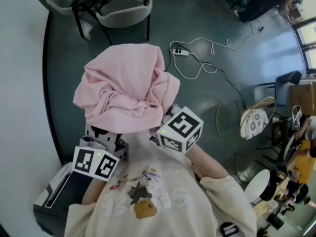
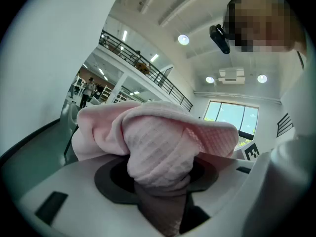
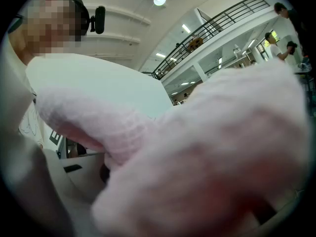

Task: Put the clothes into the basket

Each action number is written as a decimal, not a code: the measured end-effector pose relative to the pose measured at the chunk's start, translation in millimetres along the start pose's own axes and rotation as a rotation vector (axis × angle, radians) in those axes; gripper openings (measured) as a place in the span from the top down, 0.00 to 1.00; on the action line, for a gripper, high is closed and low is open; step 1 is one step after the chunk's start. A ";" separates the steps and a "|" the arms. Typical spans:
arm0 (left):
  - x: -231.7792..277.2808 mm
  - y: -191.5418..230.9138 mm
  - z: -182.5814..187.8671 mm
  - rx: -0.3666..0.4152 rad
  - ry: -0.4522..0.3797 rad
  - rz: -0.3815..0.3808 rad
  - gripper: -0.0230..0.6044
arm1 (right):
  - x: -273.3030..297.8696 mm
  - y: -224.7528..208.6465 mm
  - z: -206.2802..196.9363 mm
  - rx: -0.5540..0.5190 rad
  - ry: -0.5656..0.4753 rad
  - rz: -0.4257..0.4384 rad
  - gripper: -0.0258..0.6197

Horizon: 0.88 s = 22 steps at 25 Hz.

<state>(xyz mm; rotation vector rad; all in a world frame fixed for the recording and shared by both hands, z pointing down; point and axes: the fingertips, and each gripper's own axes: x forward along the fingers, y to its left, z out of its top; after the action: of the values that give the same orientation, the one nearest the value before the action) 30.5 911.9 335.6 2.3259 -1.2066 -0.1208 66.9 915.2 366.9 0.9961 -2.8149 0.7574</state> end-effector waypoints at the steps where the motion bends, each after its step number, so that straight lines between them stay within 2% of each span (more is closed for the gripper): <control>1: 0.0 -1.1 -0.4 -0.002 0.002 0.001 0.59 | -1.1 0.0 -0.2 0.003 0.003 0.000 0.71; 10: -0.9 -0.1 3.1 0.004 0.004 0.006 0.59 | 1.0 1.2 0.9 0.042 -0.002 0.014 0.71; 22: -4.7 19.7 4.3 -0.022 0.008 -0.007 0.59 | 19.0 3.8 -3.9 0.041 0.017 -0.005 0.71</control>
<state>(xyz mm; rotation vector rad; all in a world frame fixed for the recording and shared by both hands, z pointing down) 11.9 904.5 340.6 2.3093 -1.1879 -0.1267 49.2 908.7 372.7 0.9978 -2.7920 0.8220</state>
